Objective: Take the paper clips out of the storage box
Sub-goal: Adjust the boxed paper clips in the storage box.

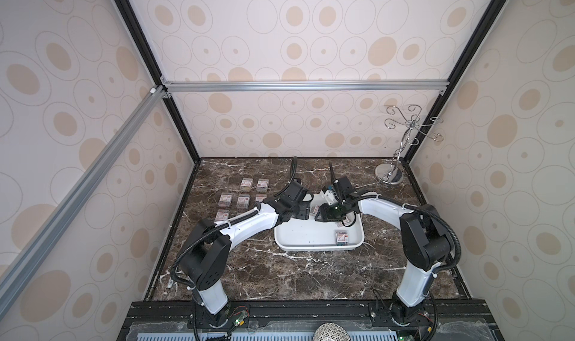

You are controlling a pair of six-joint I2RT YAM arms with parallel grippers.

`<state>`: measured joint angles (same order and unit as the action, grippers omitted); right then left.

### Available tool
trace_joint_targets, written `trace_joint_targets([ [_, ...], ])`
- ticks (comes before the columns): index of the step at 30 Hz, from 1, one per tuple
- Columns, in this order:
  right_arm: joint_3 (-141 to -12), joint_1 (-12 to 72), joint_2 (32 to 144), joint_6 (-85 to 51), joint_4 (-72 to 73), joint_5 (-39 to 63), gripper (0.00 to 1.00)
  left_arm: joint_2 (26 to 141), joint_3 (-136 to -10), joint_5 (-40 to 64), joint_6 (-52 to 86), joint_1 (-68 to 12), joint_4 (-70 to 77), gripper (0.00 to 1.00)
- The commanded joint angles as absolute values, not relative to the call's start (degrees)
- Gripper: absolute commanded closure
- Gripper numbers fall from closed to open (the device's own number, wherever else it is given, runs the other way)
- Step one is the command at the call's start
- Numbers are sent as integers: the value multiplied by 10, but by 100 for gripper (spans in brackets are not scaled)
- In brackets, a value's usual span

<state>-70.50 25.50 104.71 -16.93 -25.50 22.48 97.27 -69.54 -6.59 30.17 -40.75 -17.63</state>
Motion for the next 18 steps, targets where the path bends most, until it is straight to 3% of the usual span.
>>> trace_joint_targets([
  [1,-730,252,1051,-130,-276,164,48,957,-696,-74,298,-404,-185,23],
  [6,-753,248,1075,-95,-269,145,40,950,-689,-72,301,-404,-184,23],
  [18,-780,220,1142,-50,-212,207,39,929,-669,-63,307,-404,-173,23],
])
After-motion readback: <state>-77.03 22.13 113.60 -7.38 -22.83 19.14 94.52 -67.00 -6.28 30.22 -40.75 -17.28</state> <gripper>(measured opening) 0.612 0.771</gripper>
